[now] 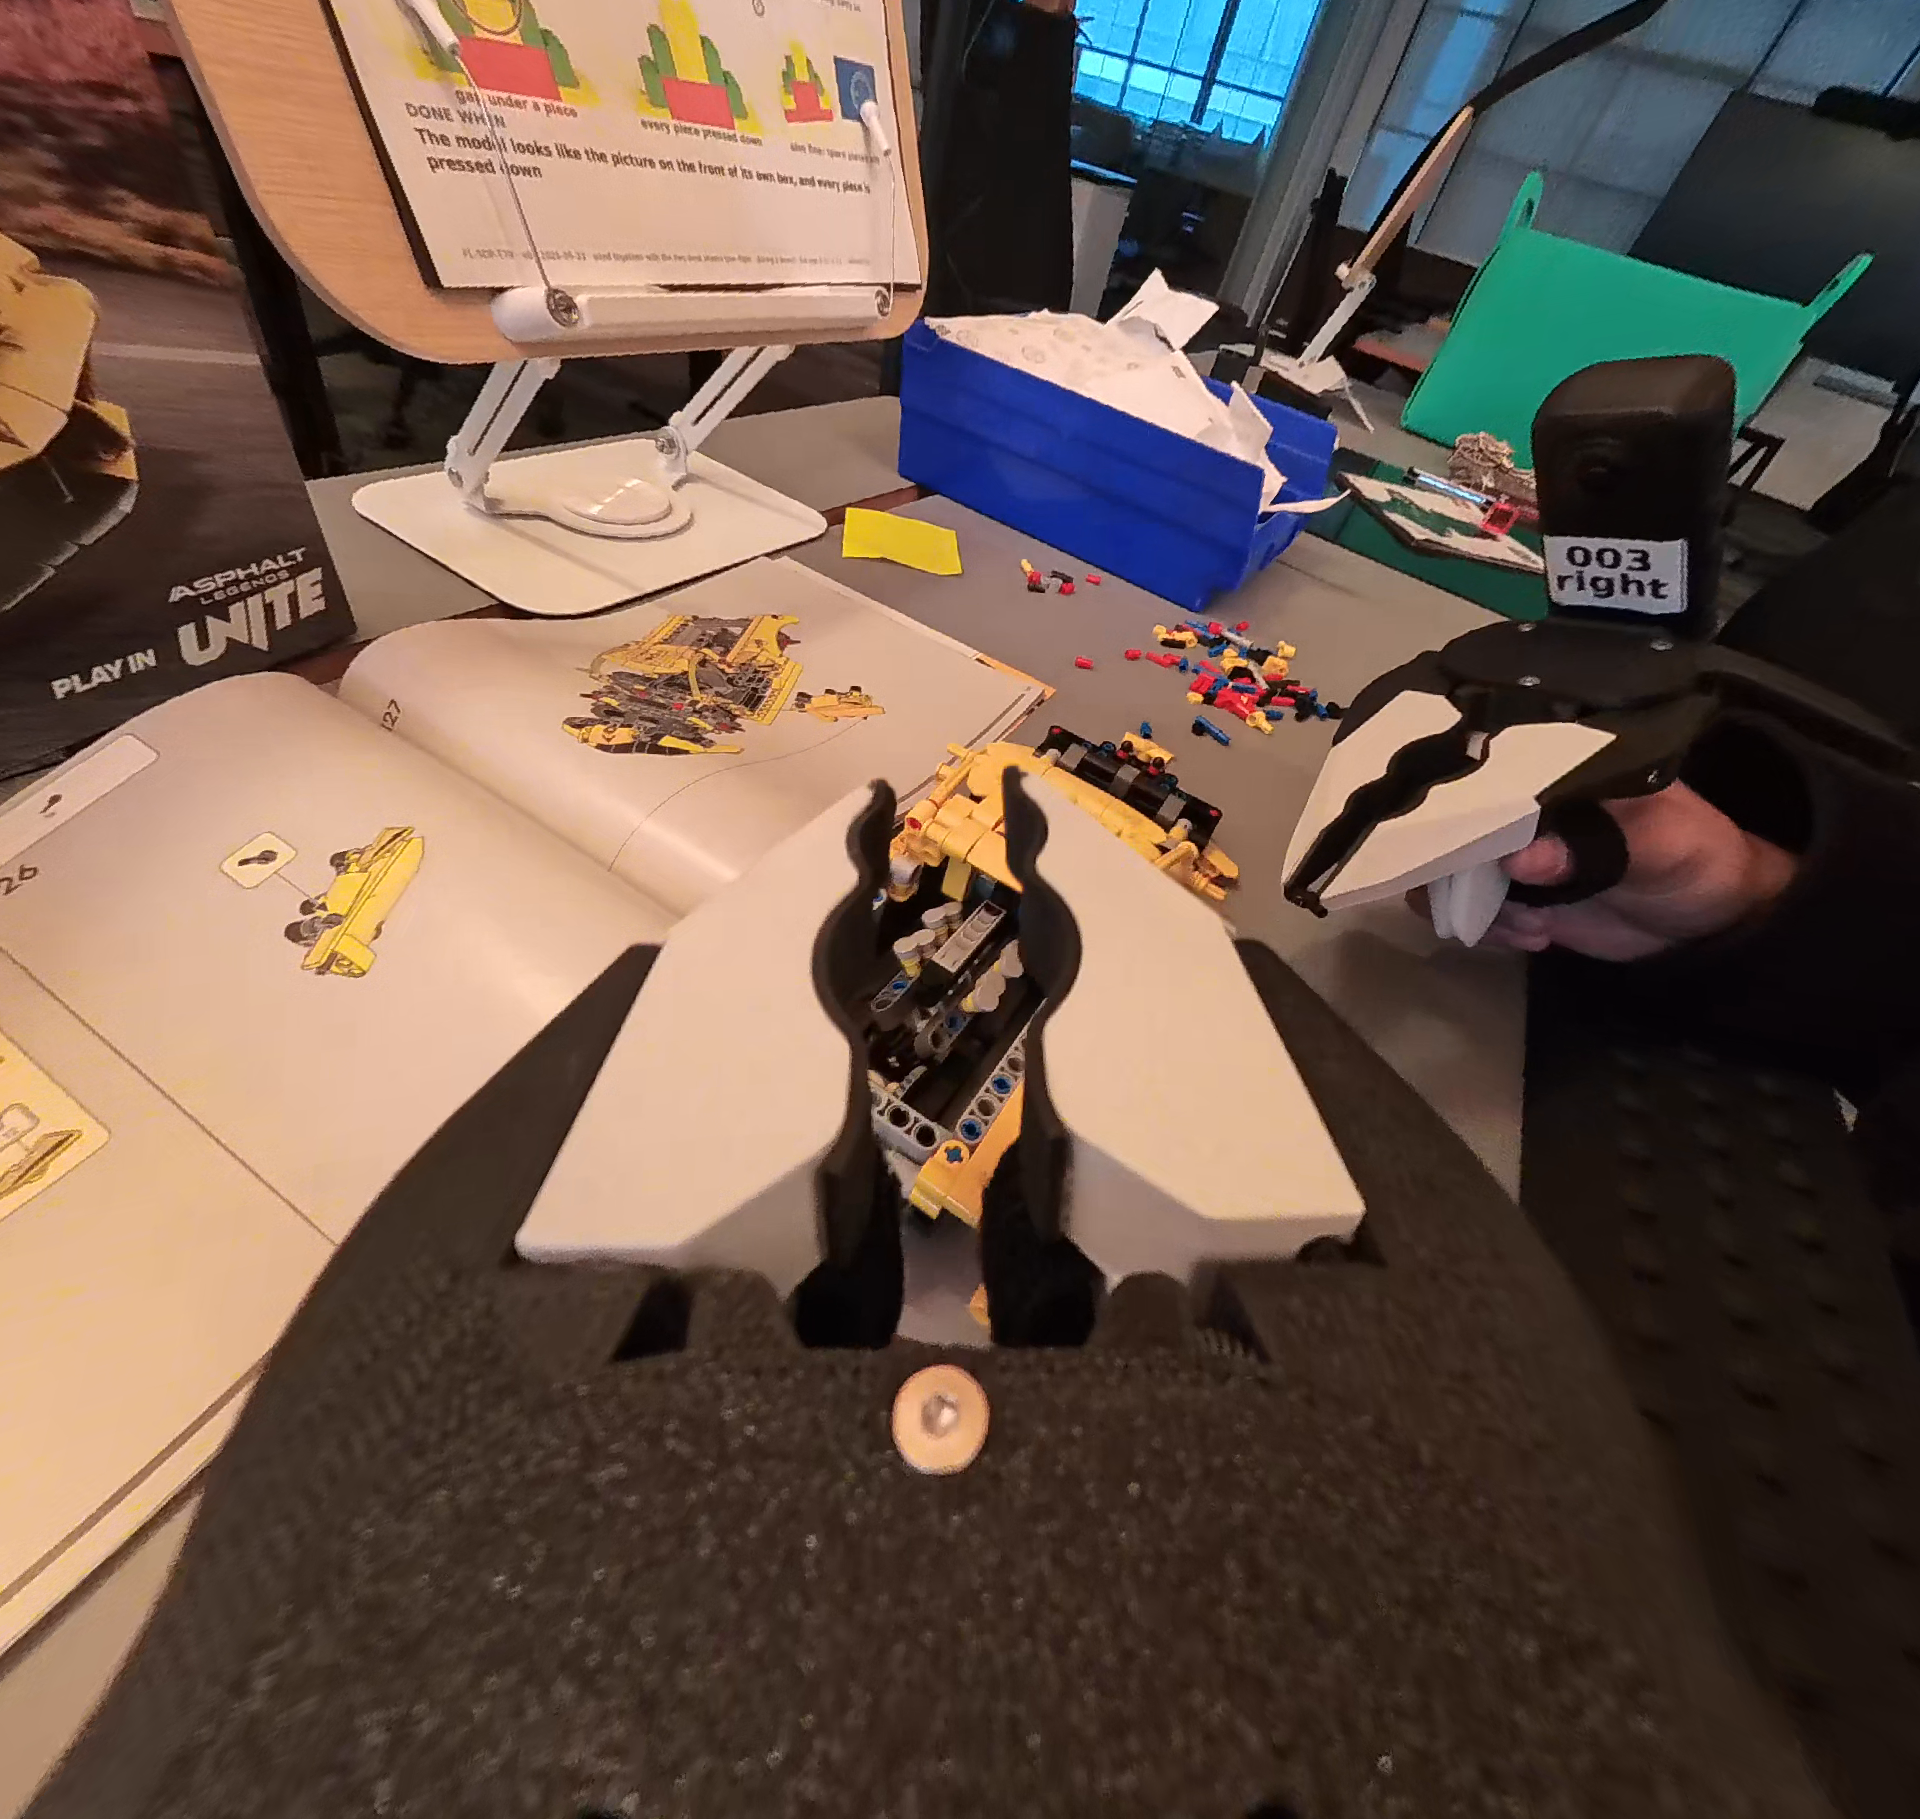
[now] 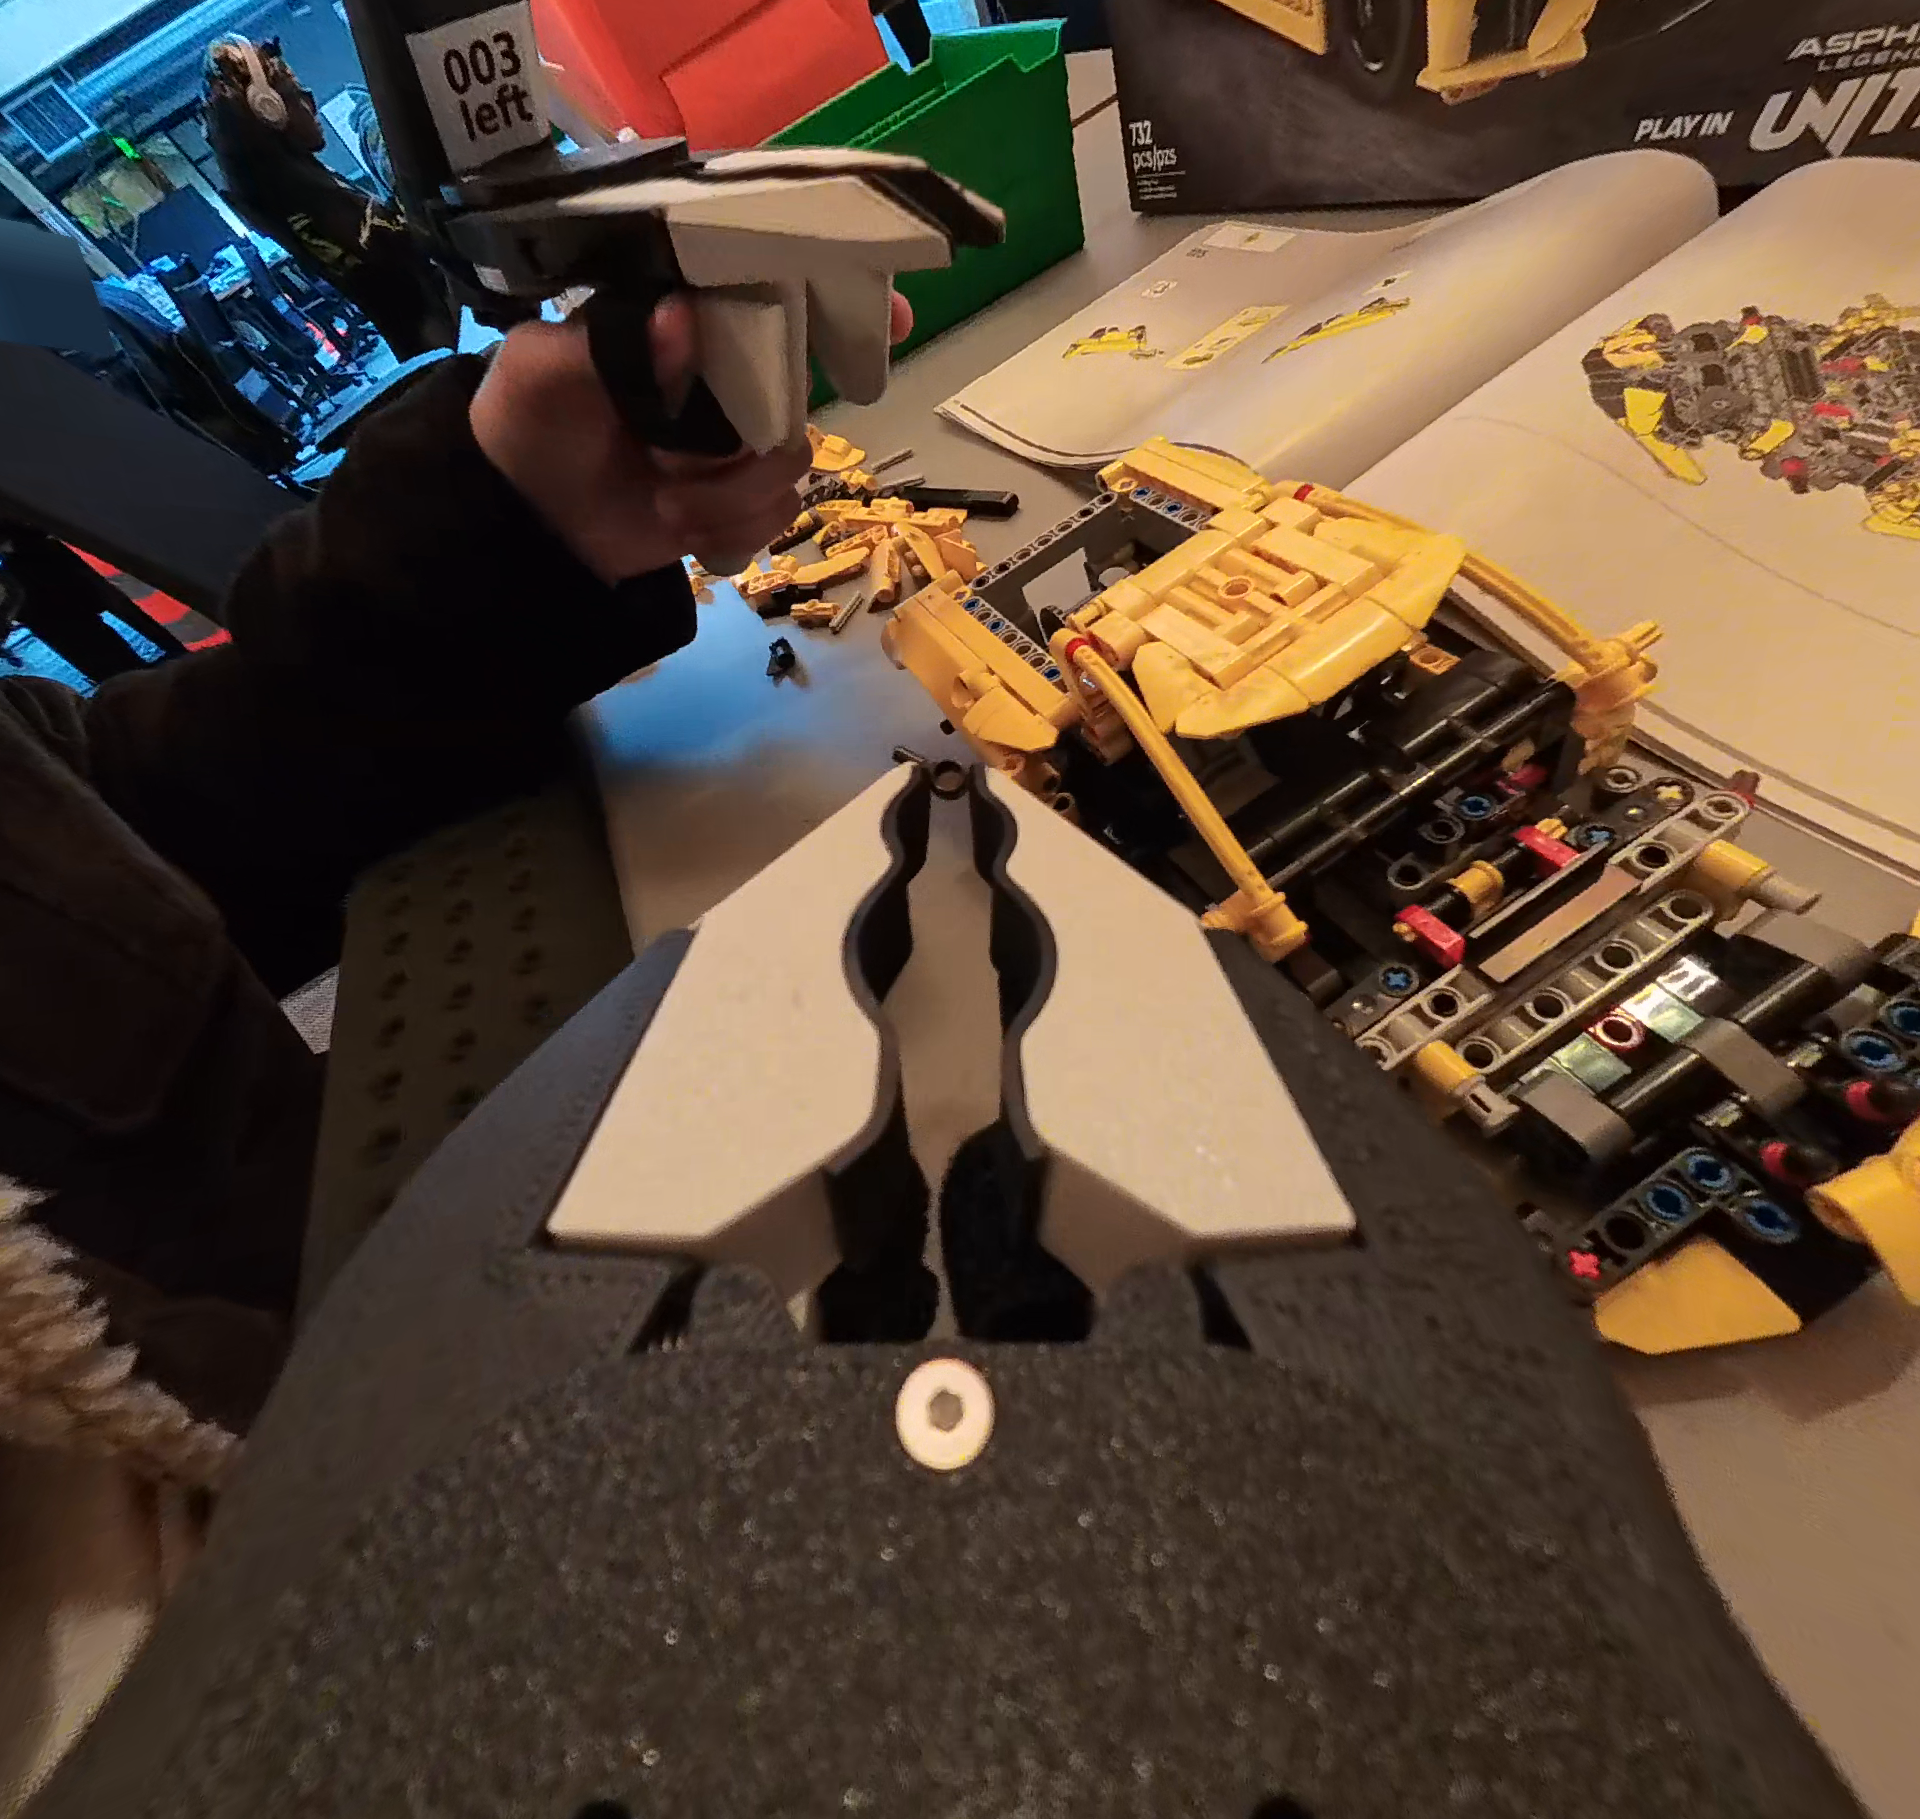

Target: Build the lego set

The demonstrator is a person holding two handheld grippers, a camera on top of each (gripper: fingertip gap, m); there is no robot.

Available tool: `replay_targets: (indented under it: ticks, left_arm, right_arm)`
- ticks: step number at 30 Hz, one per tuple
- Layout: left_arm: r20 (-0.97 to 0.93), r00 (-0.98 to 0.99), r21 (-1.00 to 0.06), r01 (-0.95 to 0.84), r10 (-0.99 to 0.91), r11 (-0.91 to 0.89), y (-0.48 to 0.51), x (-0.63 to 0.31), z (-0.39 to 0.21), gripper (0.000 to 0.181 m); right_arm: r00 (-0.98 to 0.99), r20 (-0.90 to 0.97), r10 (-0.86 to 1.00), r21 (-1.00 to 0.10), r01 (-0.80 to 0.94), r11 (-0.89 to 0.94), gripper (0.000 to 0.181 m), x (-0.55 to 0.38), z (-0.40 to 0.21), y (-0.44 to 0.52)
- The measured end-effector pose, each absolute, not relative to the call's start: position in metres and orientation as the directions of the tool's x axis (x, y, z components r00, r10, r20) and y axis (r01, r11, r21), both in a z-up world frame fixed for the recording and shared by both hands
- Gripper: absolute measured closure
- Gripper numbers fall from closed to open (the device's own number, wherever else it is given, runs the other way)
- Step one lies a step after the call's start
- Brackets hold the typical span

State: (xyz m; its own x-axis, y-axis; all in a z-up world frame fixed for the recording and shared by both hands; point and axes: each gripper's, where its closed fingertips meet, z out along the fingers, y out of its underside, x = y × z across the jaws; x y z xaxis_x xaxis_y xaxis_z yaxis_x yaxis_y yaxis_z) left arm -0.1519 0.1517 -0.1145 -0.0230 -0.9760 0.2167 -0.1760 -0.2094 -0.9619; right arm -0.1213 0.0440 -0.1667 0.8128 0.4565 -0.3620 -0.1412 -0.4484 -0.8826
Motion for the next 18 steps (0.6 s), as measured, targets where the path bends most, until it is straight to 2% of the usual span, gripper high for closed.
replay_targets:
  ticks: [5,8,12,18]
  left_arm:
    - [0.209,-0.054,-0.962,-0.189,-0.976,-0.196,0.145,-0.150,-0.116,0.161]
    - [0.323,-0.194,-0.935,-0.217,-0.926,-0.281,0.117,-0.147,-0.114,0.160]
    - [0.469,-0.393,-0.876,-0.324,-0.791,-0.358,0.059,-0.140,-0.114,0.160]
    - [0.570,-0.408,-0.817,-0.379,-0.714,-0.435,0.039,-0.130,-0.120,0.162]
  right_arm:
    - [0.850,-0.290,0.439,-0.910,-0.102,-0.402,0.175,-0.115,-0.162,0.045]
    - [0.909,-0.046,0.414,-0.958,0.077,-0.276,0.175,-0.111,-0.149,0.046]
    - [0.900,0.260,0.348,-0.932,0.329,-0.153,0.175,-0.114,-0.139,0.044]
    - [0.830,0.519,0.204,-0.845,0.534,-0.027,0.175,-0.114,-0.124,0.038]
